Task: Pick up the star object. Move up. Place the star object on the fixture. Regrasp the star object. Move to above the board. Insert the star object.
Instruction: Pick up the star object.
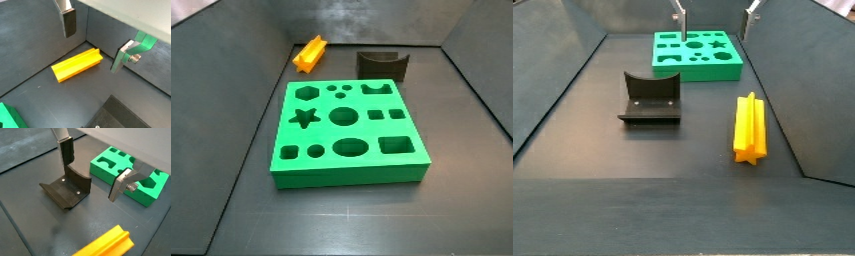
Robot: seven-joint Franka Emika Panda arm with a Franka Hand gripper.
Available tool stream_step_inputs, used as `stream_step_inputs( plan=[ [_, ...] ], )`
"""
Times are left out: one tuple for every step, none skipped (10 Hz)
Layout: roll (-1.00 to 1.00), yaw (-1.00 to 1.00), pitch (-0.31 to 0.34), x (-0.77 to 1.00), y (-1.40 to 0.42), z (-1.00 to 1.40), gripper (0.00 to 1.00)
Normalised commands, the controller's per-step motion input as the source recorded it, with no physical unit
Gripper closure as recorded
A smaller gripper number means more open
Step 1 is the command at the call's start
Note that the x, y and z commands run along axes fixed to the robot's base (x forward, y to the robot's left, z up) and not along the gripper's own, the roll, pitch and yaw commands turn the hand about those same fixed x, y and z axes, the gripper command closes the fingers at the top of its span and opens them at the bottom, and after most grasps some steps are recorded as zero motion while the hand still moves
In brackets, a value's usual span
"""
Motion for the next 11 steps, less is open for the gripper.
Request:
stream_step_inputs(
  plan=[
    [0.01,0.21,0.073,0.0,0.29,-0.13,0.0],
    [0.0,0.0,0.0,-0.05,0.0,0.0,0.0],
    [0.0,-0.17,0.0,-0.4,0.18,-0.45,0.0],
    [0.0,-0.13,0.0,-0.42,0.5,-0.6,0.0],
    [0.02,-0.15,-0.019,-0.57,0.52,-0.69,0.0],
    [0.0,-0.39,-0.011,-0.49,0.55,-0.73,0.0],
    [0.0,-0.66,-0.034,-0.43,0.31,-0.7,0.0],
    [0.0,-0.83,-0.07,-0.28,0.16,-0.66,0.0],
    [0.0,-0.86,-0.083,-0.25,0.15,-0.68,0.0],
    [0.0,-0.83,-0.087,-0.29,0.17,-0.71,0.0],
    [0.0,-0.76,-0.093,-0.25,0.25,-0.73,0.0]
  ],
)
